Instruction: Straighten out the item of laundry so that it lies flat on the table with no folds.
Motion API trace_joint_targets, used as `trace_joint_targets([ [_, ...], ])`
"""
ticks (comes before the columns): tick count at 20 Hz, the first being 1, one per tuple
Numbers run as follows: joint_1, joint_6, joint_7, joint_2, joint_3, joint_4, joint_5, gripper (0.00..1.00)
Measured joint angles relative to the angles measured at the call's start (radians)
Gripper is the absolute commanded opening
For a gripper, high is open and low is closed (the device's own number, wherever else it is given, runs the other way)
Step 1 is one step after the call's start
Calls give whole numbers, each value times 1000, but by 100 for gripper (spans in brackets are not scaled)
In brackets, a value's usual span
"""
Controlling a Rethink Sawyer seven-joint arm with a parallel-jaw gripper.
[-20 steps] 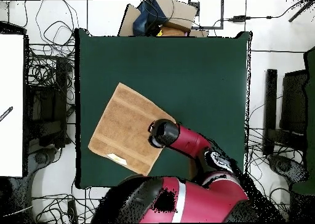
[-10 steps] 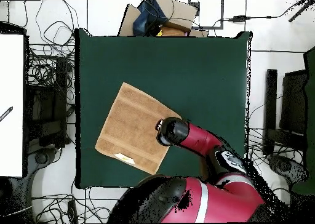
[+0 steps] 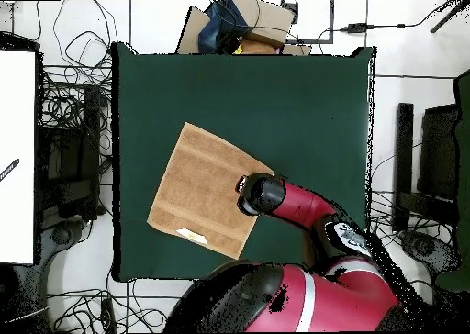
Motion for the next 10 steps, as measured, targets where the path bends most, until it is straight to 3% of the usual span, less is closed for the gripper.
trace_joint_targets([
  [10, -26, 5, 0, 0, 17, -7, -21, 0],
])
